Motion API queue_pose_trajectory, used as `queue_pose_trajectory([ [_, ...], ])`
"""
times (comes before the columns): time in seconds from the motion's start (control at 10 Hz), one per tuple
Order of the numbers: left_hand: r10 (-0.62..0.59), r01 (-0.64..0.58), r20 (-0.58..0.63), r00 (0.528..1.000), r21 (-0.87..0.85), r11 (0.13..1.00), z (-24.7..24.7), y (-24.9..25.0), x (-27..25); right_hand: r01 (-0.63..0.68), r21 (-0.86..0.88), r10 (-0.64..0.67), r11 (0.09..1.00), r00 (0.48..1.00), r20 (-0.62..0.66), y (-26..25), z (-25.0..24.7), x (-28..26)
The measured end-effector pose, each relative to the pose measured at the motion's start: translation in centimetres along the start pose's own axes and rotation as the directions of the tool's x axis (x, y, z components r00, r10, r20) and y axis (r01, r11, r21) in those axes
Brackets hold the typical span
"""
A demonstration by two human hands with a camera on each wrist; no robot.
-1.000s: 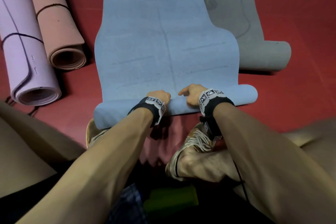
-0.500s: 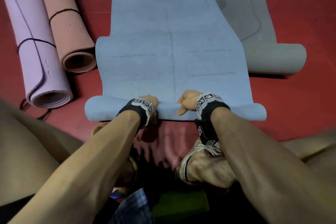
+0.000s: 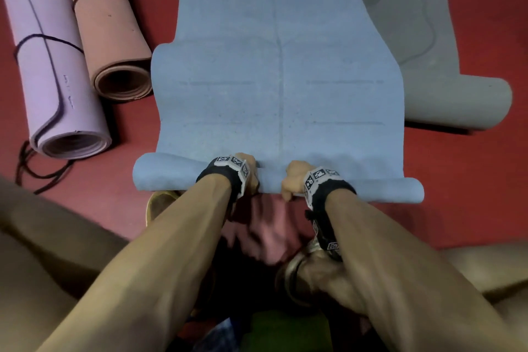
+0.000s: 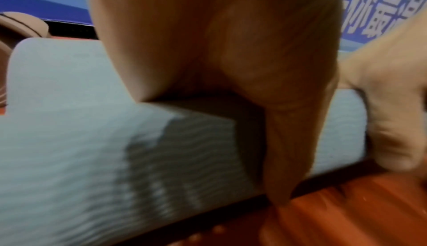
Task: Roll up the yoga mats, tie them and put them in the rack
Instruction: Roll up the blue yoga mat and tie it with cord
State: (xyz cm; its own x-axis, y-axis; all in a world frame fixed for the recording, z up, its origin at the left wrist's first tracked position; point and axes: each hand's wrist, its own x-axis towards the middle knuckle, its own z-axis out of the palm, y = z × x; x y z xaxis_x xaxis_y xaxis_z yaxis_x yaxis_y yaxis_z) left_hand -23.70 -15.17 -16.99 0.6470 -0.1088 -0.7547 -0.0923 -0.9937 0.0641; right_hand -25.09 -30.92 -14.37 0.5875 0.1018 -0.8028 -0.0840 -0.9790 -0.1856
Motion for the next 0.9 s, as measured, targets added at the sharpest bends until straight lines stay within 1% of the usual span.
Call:
queue_pose_trajectory([
  [0.1, 0.054, -0.053, -0.024, 0.998, 0.052, 0.997, -0.4, -0.1, 0.3, -0.03, 0.091, 0.024, 0.995, 0.997, 0.072, 0.6, -0.9, 1.2],
  [0.2, 0.056, -0.056, -0.008, 0.998, 0.036, 0.998, 0.2, -0.2, 0.7, -0.019, 0.079, 0.013, 0.997, 0.997, 0.071, 0.7, -0.7, 1.8],
  [0.3, 0.081, -0.08, 0.049, 0.995, -0.022, 0.997, 1.1, -0.1, 2.2, 0.003, -0.042, -0.003, 0.999, 1.0, -0.006, 1.5, 0.4, 2.3],
  [0.4, 0.116, -0.114, 0.097, 0.988, -0.026, 0.993, 1.0, 0.1, 3.1, 0.015, -0.176, -0.036, 0.984, 0.993, -0.116, 2.9, 1.2, 1.8],
  [0.5, 0.112, -0.088, 0.177, 0.978, -0.141, 0.986, 0.5, -0.2, 4.0, -0.036, -0.338, -0.058, 0.941, 0.963, -0.264, 3.9, 1.7, 0.7],
  [0.6, 0.132, -0.091, 0.282, 0.95, -0.154, 0.984, 0.5, -0.3, 3.5, -0.051, -0.307, -0.02, 0.95, 0.974, -0.224, 3.7, 1.6, 0.6],
  [0.7, 0.114, -0.093, 0.326, 0.938, -0.079, 0.993, 0.6, 0.2, 3.1, -0.039, -0.229, 0.019, 0.973, 0.996, -0.087, 3.4, 1.0, 1.1],
  [0.8, 0.036, -0.044, 0.246, 0.969, 0.026, 0.999, 0.7, 0.2, 2.3, -0.047, -0.158, 0.054, 0.986, 0.998, 0.043, 3.3, 0.5, 1.9],
  [0.9, 0.004, -0.002, -0.019, 1.0, 0.093, 0.996, 1.8, -1.0, 0.8, -0.039, -0.131, 0.058, 0.991, 0.988, 0.145, 3.7, -0.2, 3.9],
])
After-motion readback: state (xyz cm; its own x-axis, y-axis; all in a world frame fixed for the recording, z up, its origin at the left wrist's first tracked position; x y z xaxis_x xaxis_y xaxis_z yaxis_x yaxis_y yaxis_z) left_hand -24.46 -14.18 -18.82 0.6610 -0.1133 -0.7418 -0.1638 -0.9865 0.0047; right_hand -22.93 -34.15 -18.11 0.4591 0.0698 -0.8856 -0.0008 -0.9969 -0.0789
